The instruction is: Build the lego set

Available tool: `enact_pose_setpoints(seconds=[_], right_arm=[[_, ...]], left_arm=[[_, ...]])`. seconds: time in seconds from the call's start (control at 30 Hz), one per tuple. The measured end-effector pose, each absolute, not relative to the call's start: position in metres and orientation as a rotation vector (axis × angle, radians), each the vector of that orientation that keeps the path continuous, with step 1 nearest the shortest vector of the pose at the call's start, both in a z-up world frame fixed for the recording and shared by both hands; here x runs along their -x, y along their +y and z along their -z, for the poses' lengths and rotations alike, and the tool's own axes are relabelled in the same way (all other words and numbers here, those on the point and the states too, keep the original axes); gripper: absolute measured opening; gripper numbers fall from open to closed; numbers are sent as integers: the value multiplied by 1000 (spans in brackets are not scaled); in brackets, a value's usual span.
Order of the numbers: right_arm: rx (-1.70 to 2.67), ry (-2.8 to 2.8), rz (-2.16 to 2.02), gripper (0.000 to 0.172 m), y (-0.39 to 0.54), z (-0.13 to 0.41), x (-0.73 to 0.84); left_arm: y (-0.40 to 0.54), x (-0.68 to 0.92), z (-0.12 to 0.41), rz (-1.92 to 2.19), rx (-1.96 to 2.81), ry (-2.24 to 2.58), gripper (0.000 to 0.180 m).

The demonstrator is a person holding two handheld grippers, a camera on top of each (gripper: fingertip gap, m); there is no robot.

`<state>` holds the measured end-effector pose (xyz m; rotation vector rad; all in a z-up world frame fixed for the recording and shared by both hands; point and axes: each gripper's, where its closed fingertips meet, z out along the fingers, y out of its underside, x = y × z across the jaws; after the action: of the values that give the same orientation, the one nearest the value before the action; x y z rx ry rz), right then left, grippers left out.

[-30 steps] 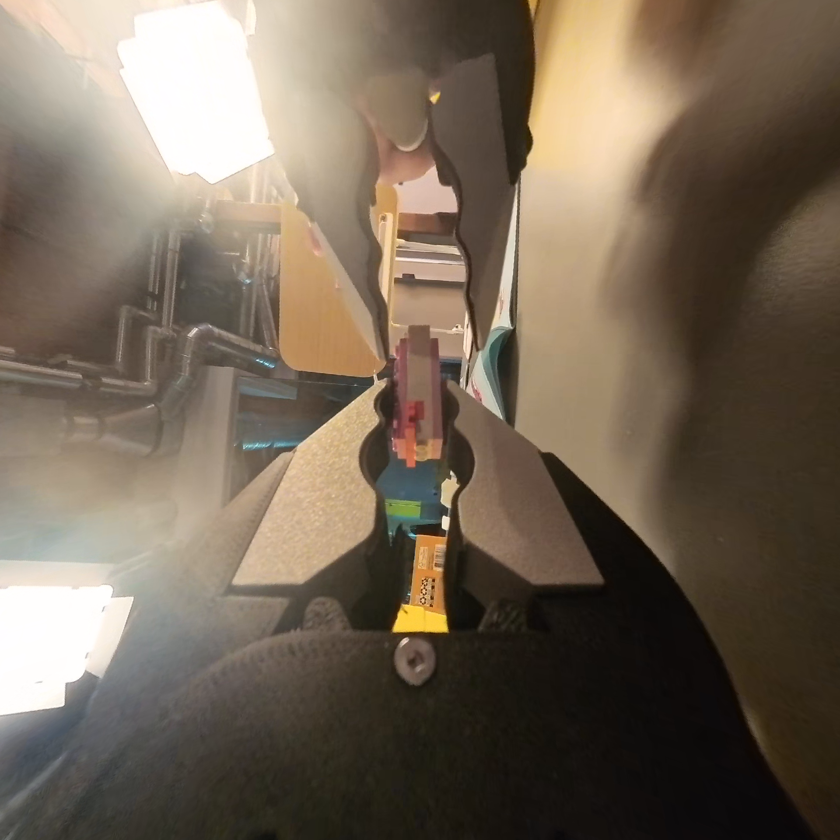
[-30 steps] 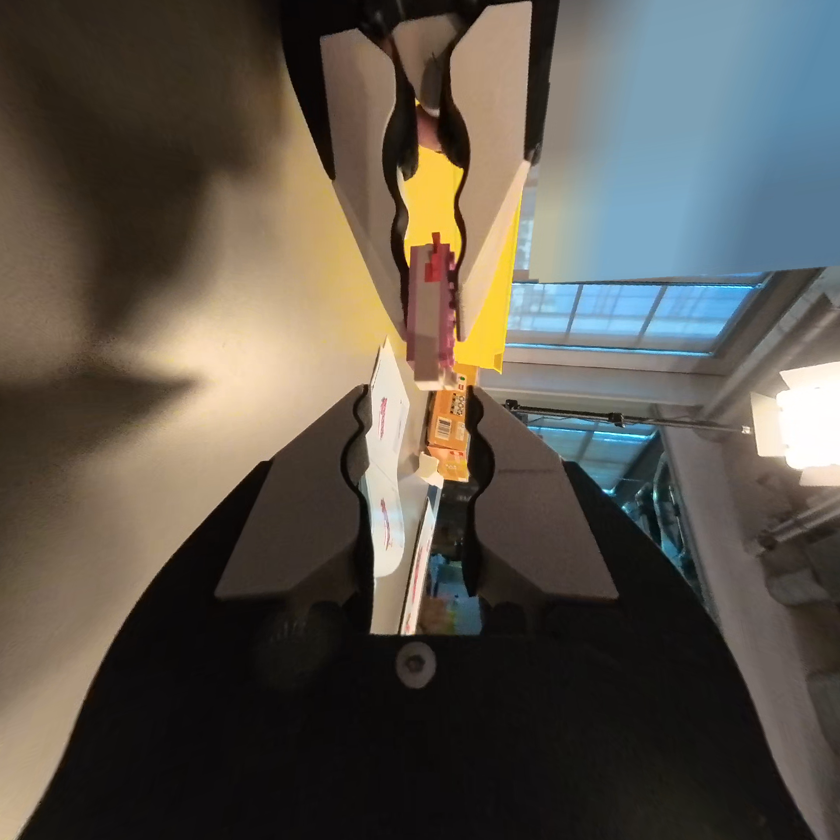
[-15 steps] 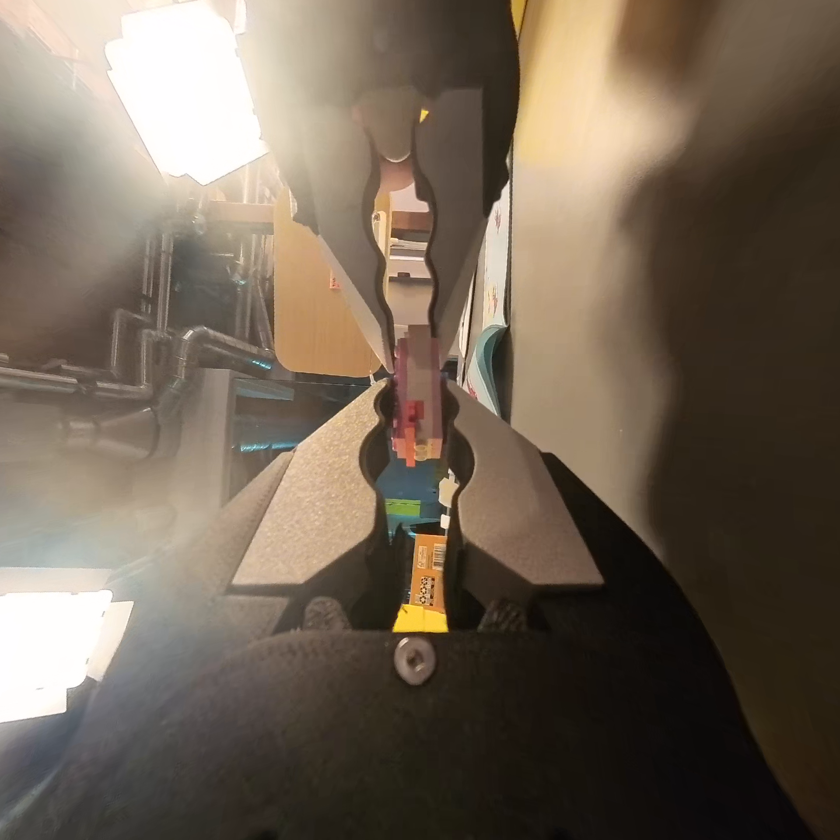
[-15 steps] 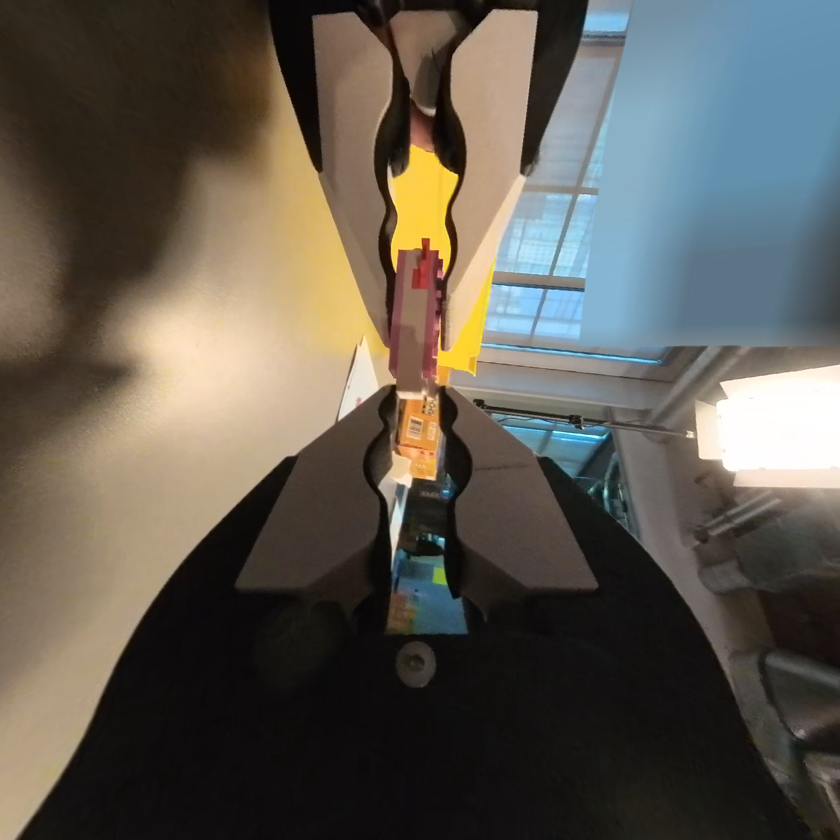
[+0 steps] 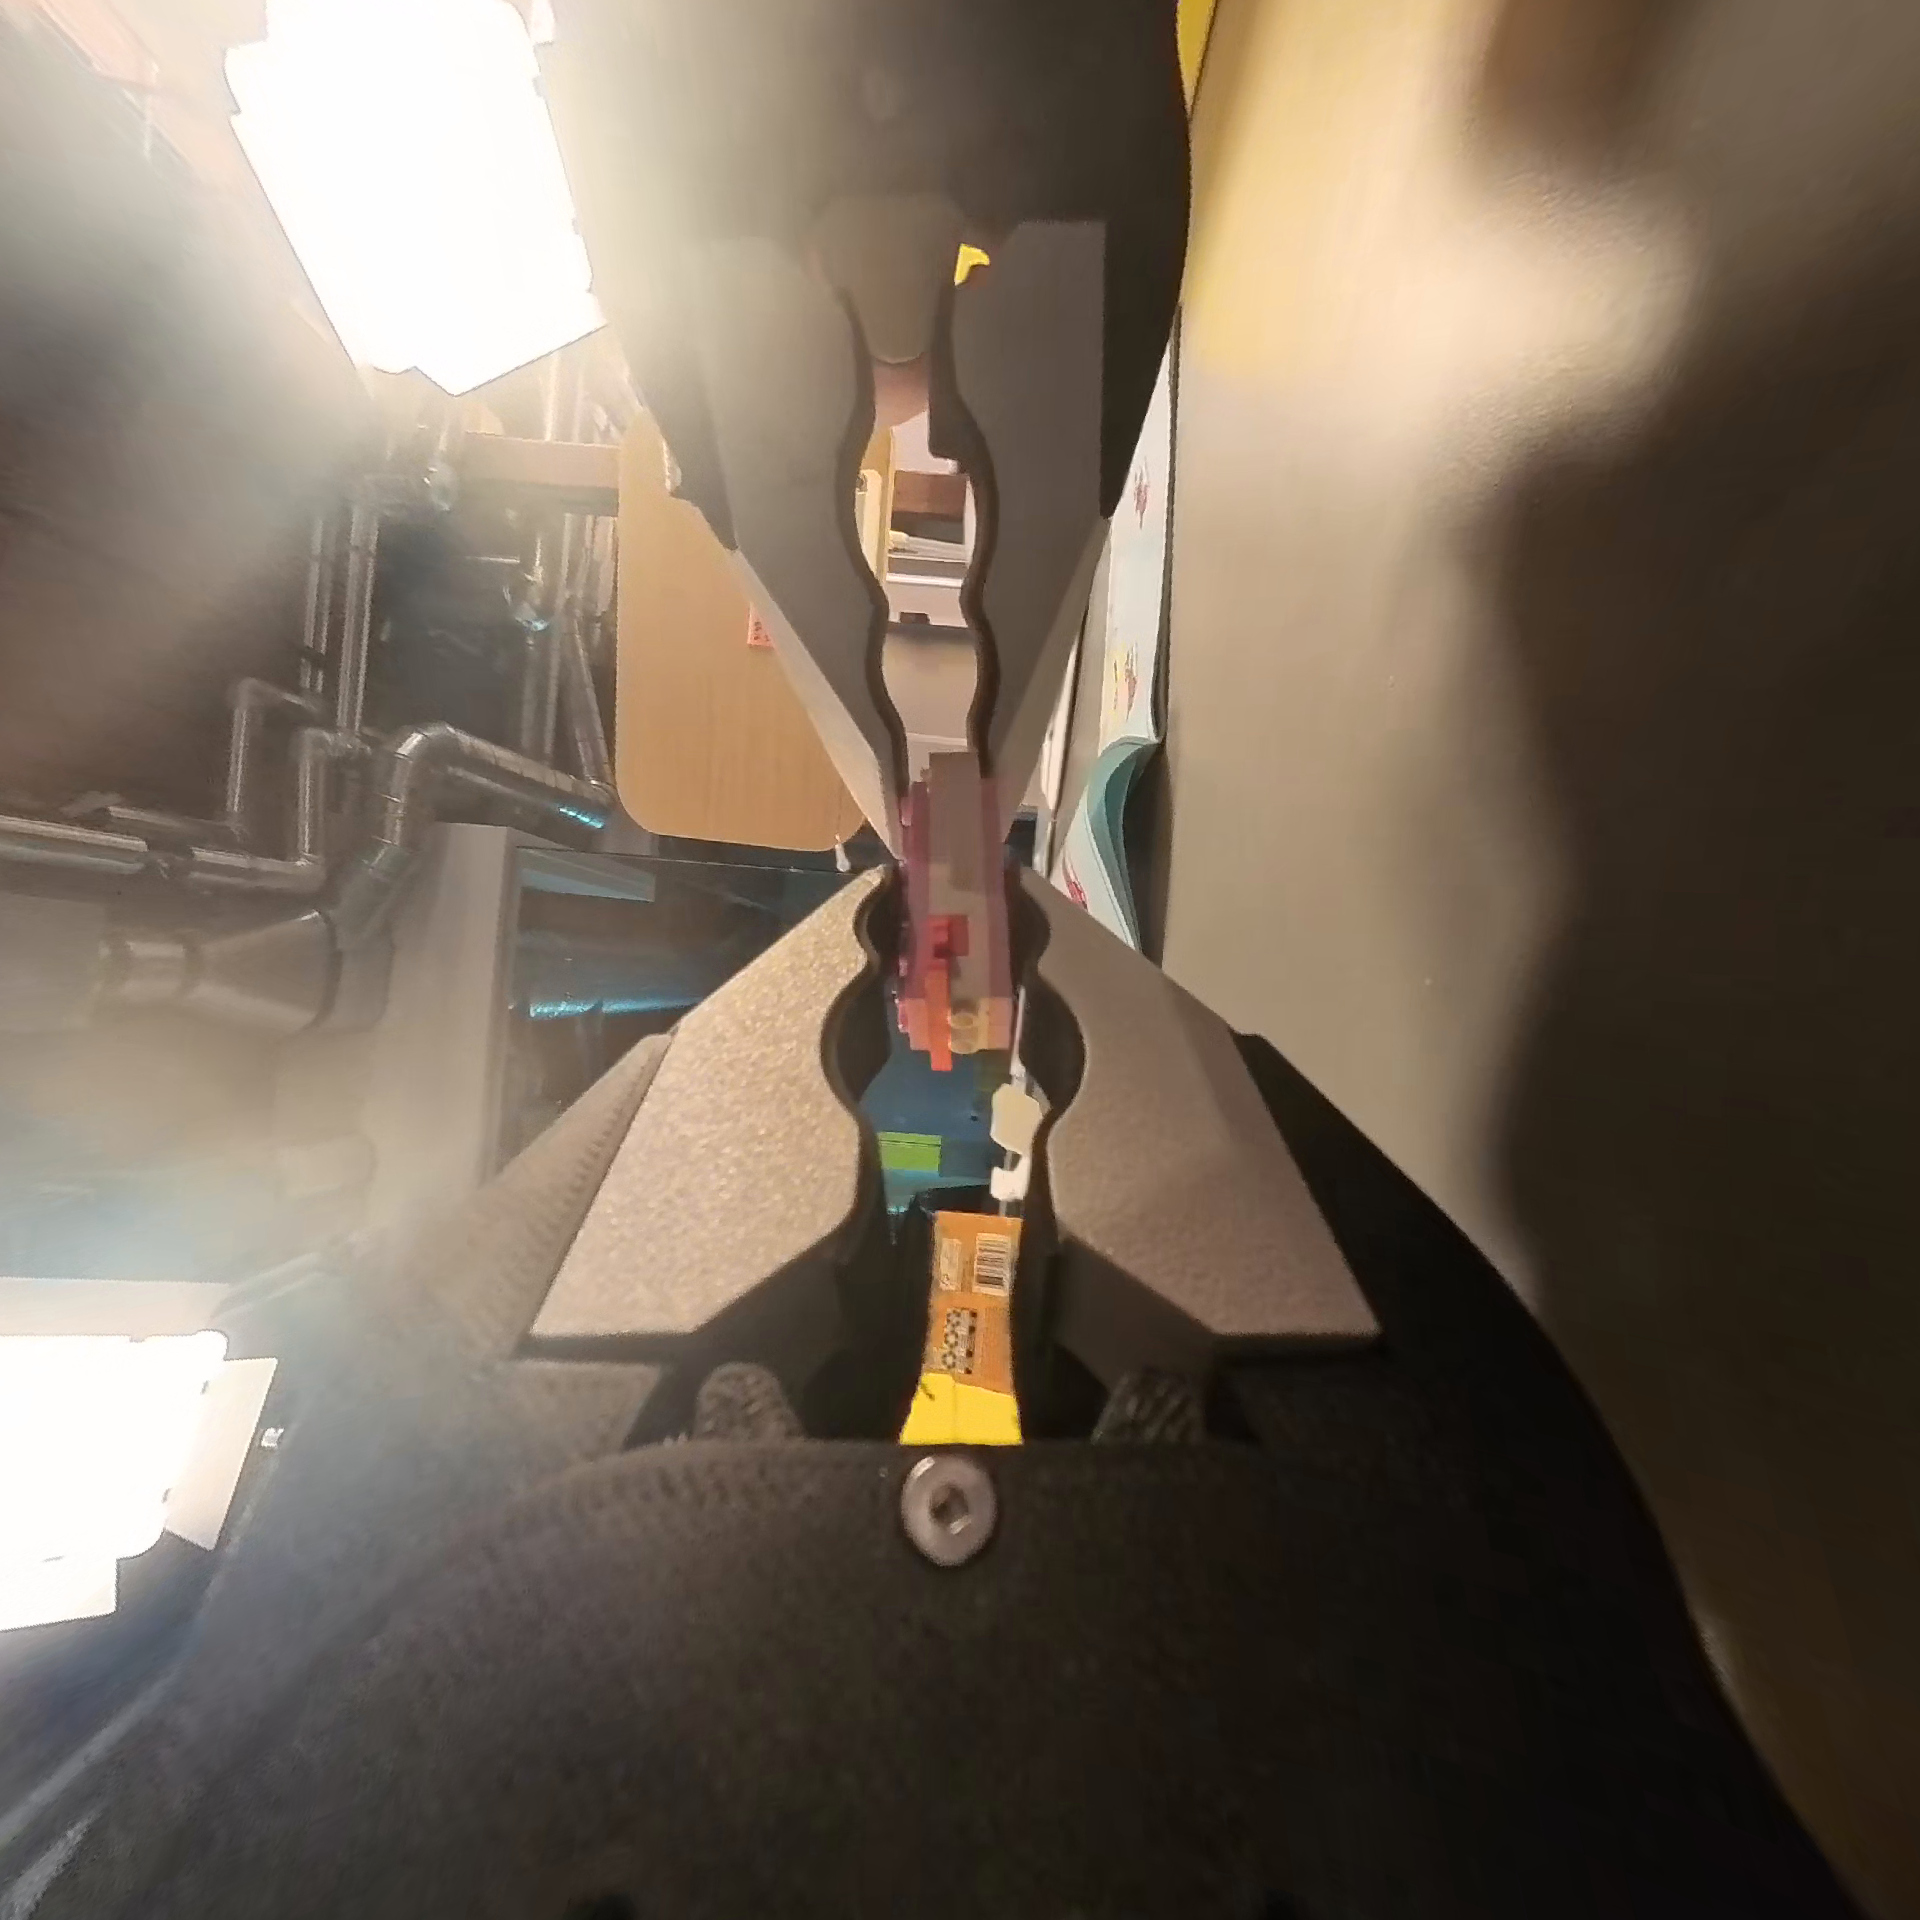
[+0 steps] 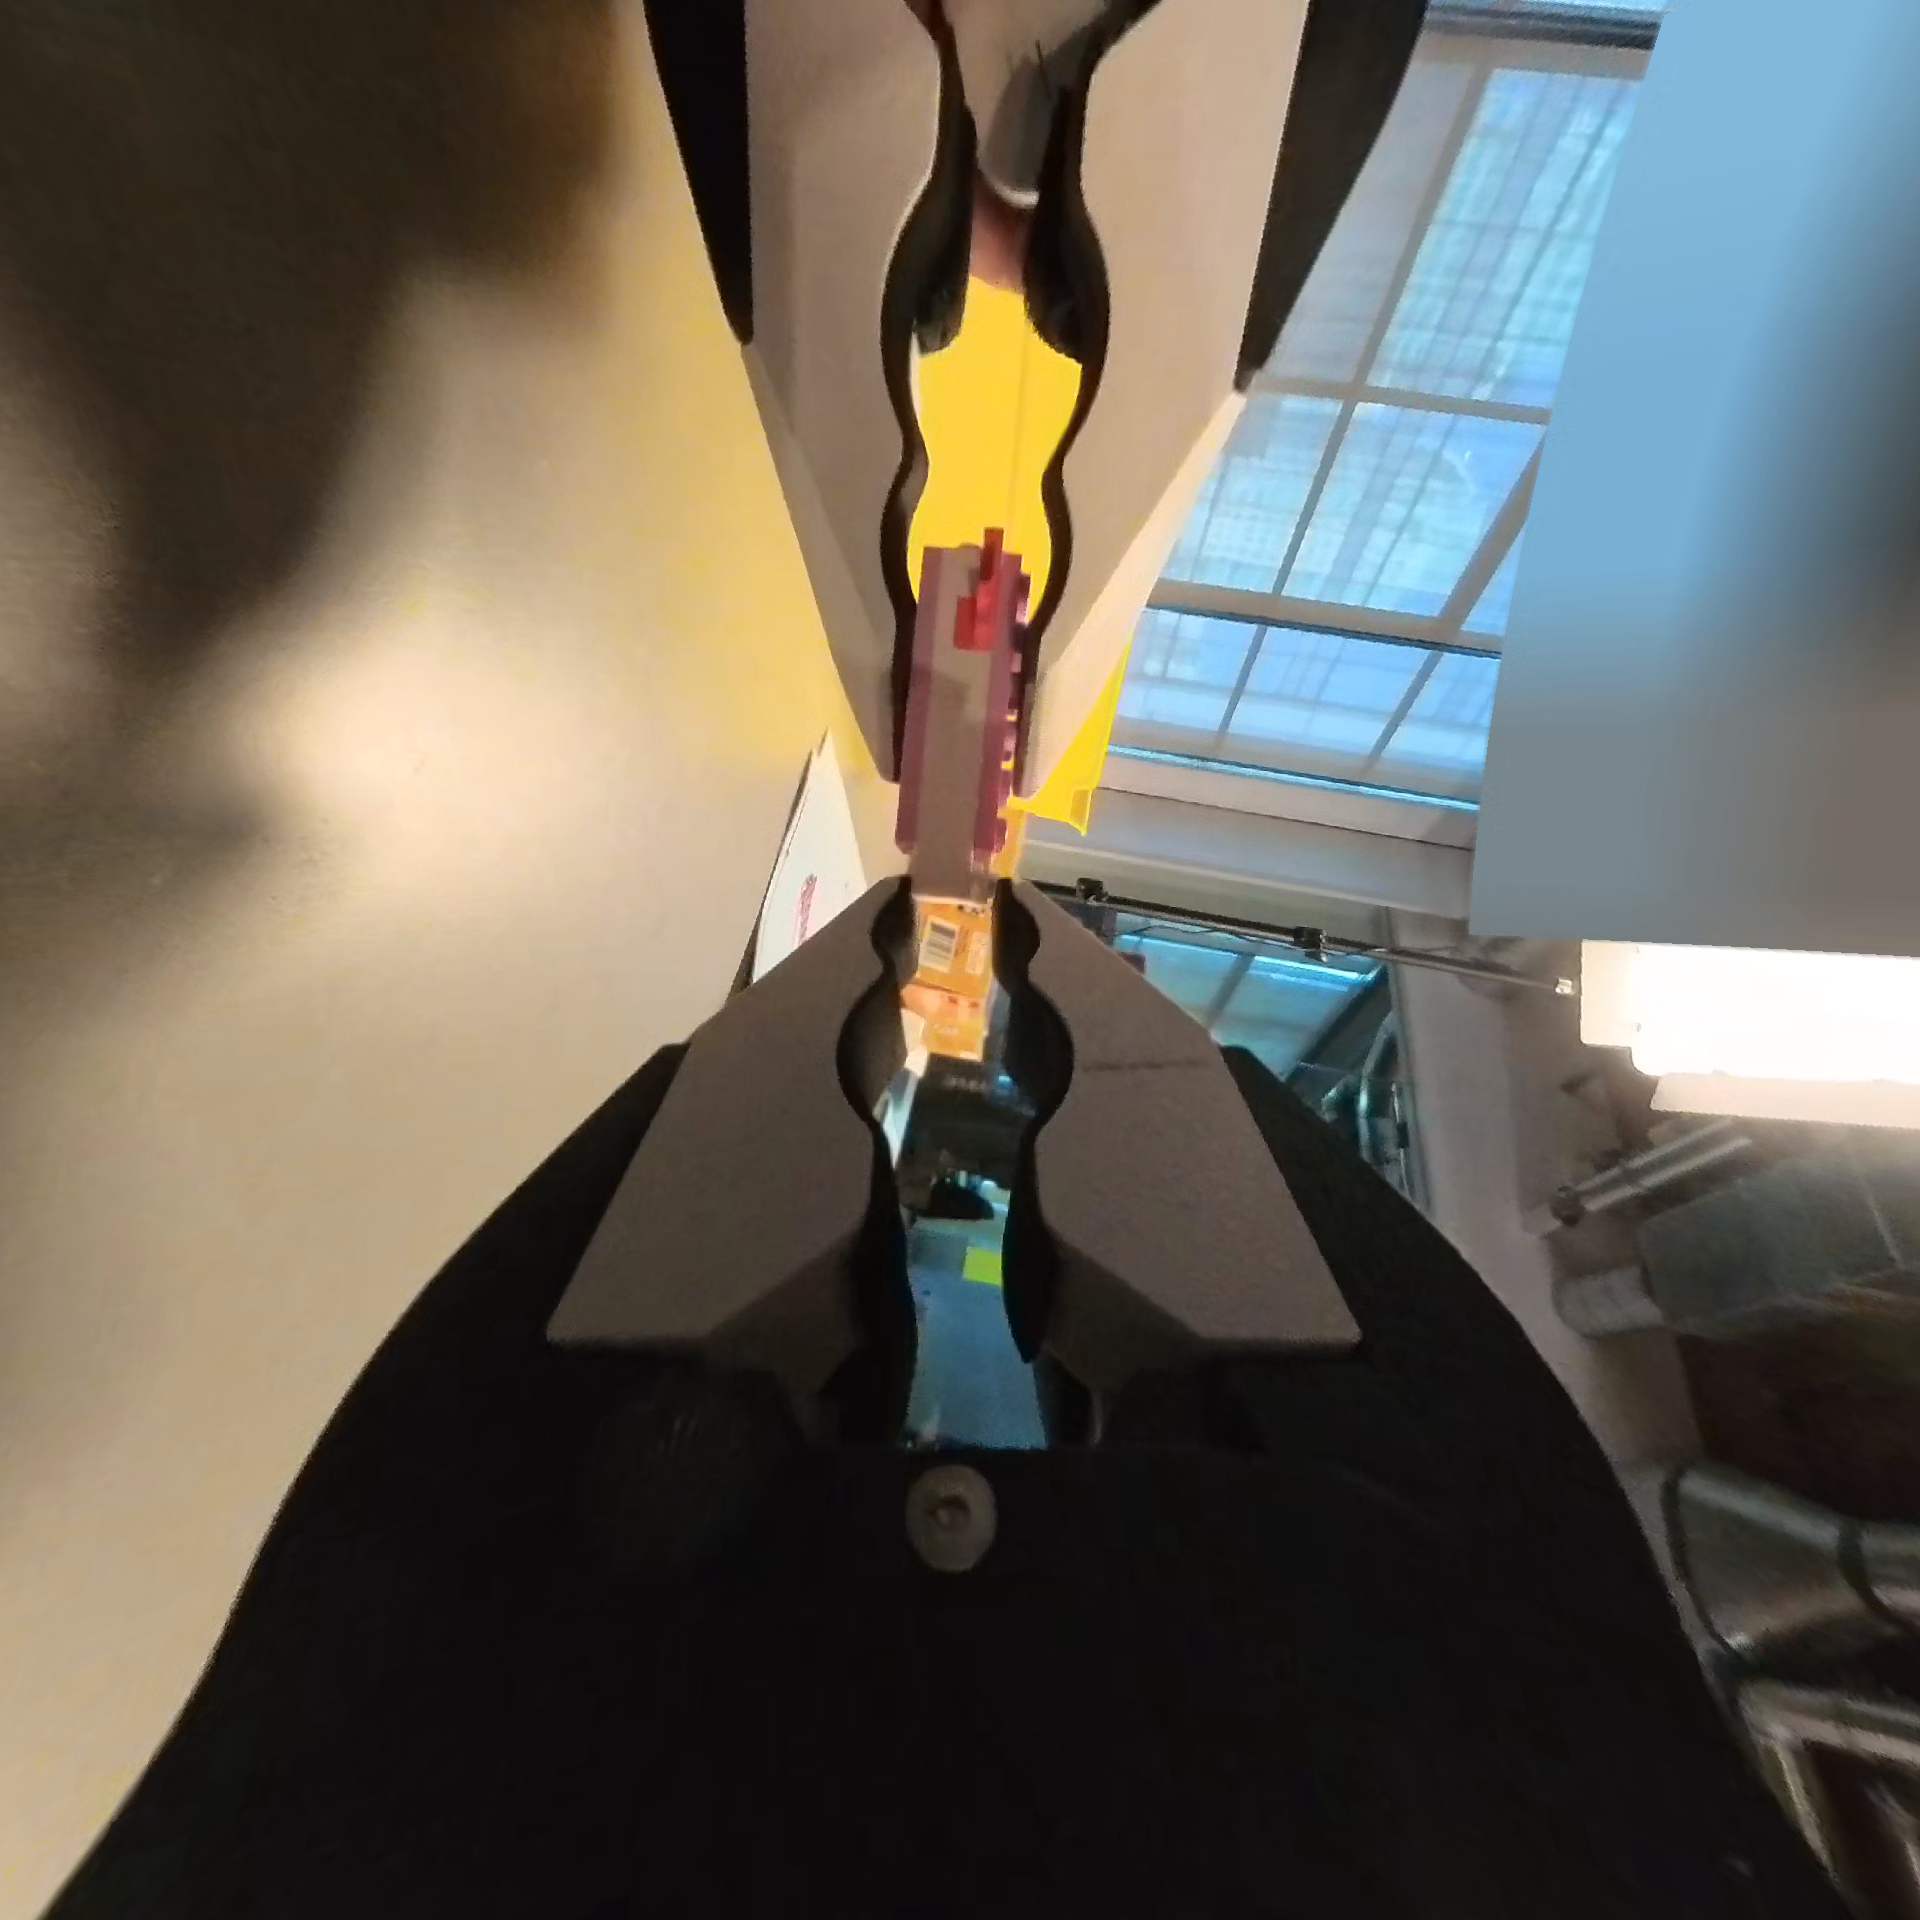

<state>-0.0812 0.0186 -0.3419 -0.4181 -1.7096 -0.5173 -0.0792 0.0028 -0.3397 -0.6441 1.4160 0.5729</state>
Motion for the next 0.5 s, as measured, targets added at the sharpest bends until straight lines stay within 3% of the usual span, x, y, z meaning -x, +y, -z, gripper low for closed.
enact_pose_setpoints(seconds=[0.4,0.5], right_arm=[[592,-1690,308,13,19,348,78],[791,-1682,125,42,24,354,71]], left_arm=[[6,77,348,-409,763,1426,18],[8,80,340,-325,815,1370,19]])
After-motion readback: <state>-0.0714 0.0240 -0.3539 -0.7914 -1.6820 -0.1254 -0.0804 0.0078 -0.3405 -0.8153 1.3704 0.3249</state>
